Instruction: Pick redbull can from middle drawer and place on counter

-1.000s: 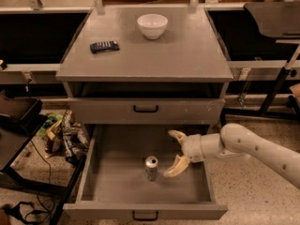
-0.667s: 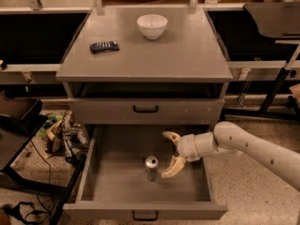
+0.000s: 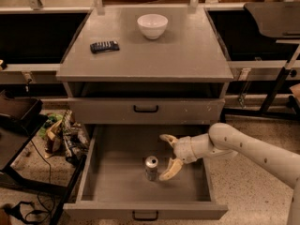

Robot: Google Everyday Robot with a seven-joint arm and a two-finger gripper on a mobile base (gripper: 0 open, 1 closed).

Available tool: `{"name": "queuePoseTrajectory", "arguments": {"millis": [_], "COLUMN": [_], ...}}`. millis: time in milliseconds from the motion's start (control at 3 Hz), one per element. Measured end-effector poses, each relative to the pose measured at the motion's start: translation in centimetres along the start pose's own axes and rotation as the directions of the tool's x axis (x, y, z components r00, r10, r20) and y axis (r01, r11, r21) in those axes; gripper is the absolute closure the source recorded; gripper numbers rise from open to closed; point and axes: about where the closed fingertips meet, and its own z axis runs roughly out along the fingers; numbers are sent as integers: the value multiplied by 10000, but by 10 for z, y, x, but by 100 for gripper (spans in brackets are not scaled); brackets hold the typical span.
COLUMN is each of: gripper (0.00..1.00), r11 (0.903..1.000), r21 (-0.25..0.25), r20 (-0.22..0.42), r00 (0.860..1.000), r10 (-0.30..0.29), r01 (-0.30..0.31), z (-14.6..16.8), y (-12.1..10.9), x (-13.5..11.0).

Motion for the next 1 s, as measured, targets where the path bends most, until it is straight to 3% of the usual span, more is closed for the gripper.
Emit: {"name": "queuePoseTrajectory", "arguments": {"millis": [1000], "gripper": [0], "r11": [9994], "r21": [-291], "r20": [-135], "r00": [9998], "r10": [-164], "r01": [160], "z": [23], "y": [-3], "x": [41]}}
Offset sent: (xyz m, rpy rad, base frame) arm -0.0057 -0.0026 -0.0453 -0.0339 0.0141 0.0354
